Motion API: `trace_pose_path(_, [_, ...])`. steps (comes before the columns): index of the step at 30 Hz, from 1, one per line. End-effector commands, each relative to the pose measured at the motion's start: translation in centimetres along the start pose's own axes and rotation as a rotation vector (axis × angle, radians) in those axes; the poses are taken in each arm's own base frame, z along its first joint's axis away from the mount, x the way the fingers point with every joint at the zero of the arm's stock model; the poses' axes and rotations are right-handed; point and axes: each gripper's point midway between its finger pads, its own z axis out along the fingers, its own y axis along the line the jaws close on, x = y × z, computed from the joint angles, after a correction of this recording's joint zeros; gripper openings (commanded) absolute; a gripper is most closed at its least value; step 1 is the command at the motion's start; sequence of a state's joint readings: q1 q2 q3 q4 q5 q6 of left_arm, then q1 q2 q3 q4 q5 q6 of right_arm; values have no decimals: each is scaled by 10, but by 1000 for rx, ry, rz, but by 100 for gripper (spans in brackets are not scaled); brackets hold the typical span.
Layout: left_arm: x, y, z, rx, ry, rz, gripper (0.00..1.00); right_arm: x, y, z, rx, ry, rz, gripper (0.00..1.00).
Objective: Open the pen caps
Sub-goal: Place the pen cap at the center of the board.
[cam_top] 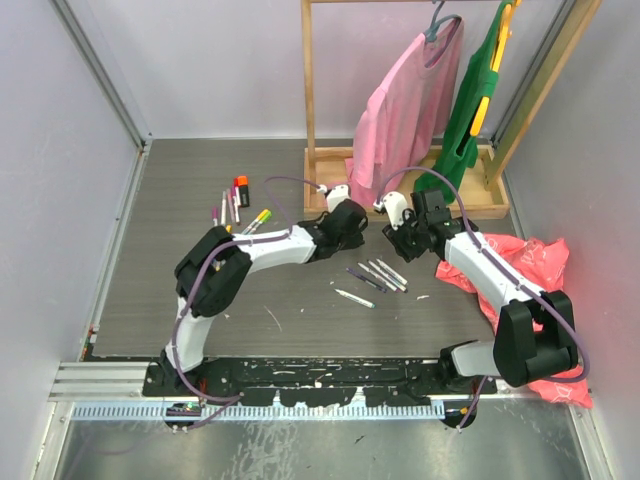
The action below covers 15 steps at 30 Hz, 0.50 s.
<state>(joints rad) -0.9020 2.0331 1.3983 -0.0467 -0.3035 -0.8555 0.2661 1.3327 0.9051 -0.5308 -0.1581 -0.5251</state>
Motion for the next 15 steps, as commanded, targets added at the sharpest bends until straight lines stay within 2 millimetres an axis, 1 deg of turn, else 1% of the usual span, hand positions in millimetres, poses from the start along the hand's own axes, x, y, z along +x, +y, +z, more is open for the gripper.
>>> trace_pose_path(1, [-1,11,9,-122,16,25,0,-14,-9,-8,41,-59,-8,40])
trace_pose_path(5, [2,13,20,-153,30,62,4,-14,-9,-7,39,-58,-8,40])
trace_pose_path(7, [1,12,22,-158,27,73,7,-13,-9,-7,38,-57,-8,40])
trace_pose_path(11, [-2,12,25,-167,21,86,18,-13,-8,-6,35,-55,-9,40])
trace_pose_path(15, [0,13,29,-174,29,99,22,-13,-8,-6,34,-55,-9,40])
